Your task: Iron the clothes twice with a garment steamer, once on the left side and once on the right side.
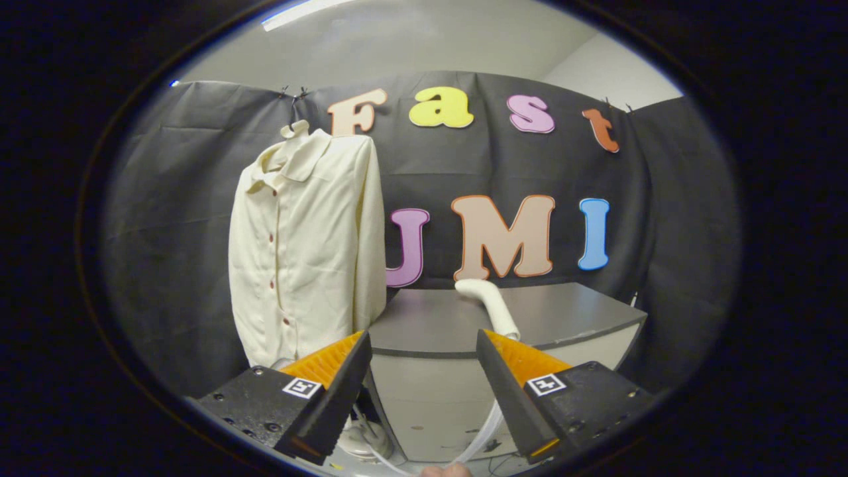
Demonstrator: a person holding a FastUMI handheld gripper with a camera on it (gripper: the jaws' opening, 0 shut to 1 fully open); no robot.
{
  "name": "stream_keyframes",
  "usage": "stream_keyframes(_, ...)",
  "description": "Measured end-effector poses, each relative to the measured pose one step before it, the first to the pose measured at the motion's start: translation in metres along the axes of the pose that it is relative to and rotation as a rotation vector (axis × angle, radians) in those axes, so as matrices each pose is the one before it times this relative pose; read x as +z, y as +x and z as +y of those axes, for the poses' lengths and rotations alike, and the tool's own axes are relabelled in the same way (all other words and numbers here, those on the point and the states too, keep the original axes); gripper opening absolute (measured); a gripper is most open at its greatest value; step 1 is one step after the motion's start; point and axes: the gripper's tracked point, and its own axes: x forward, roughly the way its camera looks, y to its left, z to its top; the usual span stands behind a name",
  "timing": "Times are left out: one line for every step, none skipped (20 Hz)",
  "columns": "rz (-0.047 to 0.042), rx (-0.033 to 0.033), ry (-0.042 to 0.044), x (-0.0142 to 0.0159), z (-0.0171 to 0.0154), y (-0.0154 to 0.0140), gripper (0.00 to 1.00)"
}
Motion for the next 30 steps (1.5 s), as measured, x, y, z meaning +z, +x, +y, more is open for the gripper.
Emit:
stream_keyframes(-0.00137, 0.00330, -0.01043, 0.00041, -0.00991, 0.01059, 0.97)
stream_keyframes(-0.00371, -0.00130, -0.00061, 0.00036, -0.01051, 0.00995, 0.97)
stream_keyframes(-0.00113, -0.00296, 0.00785, -0.00160, -0.00917, 0.01026, 0.97)
stream_keyframes(-0.00182, -0.00599, 0.00877, -0.00068, -0.00982, 0.00957, 0.97)
stream_keyframes(-0.00057, -0.00480, 0.00756, -0.00055, -0.00887, 0.00972, 0.97)
stream_keyframes(-0.00022, -0.00563, 0.00430, -0.00025, -0.00780, 0.00956, 0.97)
stream_keyframes(0.00074, -0.00418, -0.00116, -0.00202, -0.00784, 0.00888, 0.97)
stream_keyframes(-0.00274, -0.00514, -0.00532, 0.00038, -0.00727, 0.00863, 0.97)
stream_keyframes(-0.00088, -0.00410, -0.00272, 0.00032, -0.00629, 0.00924, 0.97)
stream_keyframes(0.00096, -0.00114, 0.00385, -0.00034, -0.00368, 0.00836, 0.97)
stream_keyframes(0.00132, 0.00009, 0.00521, -0.00159, -0.00312, 0.00700, 0.97)
stream_keyframes(0.00135, -0.00414, 0.00274, -0.00083, -0.00411, 0.00782, 0.97)
stream_keyframes(0.00218, -0.00394, 0.00210, -0.00268, -0.00461, 0.00648, 0.97)
stream_keyframes(0.01160, -0.00333, 0.00116, -0.00452, -0.00297, 0.00713, 0.97)
stream_keyframes(0.01097, -0.00613, 0.00038, -0.00337, -0.00305, 0.00869, 0.97)
stream_keyframes(0.01543, -0.00747, -0.00228, -0.00398, -0.00334, 0.00823, 0.97)
stream_keyframes(0.01604, -0.00653, -0.00277, -0.00325, -0.00375, 0.00888, 0.97)
stream_keyframes(0.02472, -0.00372, 0.00578, -0.00580, -0.00122, 0.00828, 0.97)
stream_keyframes(0.02567, -0.00081, 0.01138, -0.00462, -0.00046, 0.00837, 0.97)
stream_keyframes(0.03531, 0.00000, 0.00594, -0.00548, -0.00033, 0.00791, 0.97)
stream_keyframes(0.03435, -0.00869, -0.00338, -0.00462, -0.00246, 0.00989, 0.96)
stream_keyframes(0.04679, -0.00704, -0.00529, -0.00652, -0.00257, 0.00695, 0.93)
stream_keyframes(0.03987, -0.00691, 0.00178, -0.00513, -0.00160, 0.00724, 0.90)
stream_keyframes(0.03774, -0.00136, -0.00168, -0.00441, -0.00146, 0.00400, 0.86)
stream_keyframes(-0.01835, -0.00866, -0.00788, 0.00726, -0.00086, 0.00313, 0.85)
stream_keyframes(0.01826, -0.00660, -0.01179, 0.00259, -0.00177, 0.00306, 0.81)
stream_keyframes(0.02247, 0.00804, -0.00798, 0.00010, 0.00180, 0.00060, 0.77)
stream_keyframes(-0.00127, 0.01247, 0.00104, 0.00219, 0.00436, 0.00351, 0.72)
stream_keyframes(0.01327, -0.01332, -0.01006, -0.00530, 0.00215, 0.00177, 0.60)
stream_keyframes(0.00229, -0.01766, -0.00458, 0.00130, -0.00265, -0.00300, 0.48)
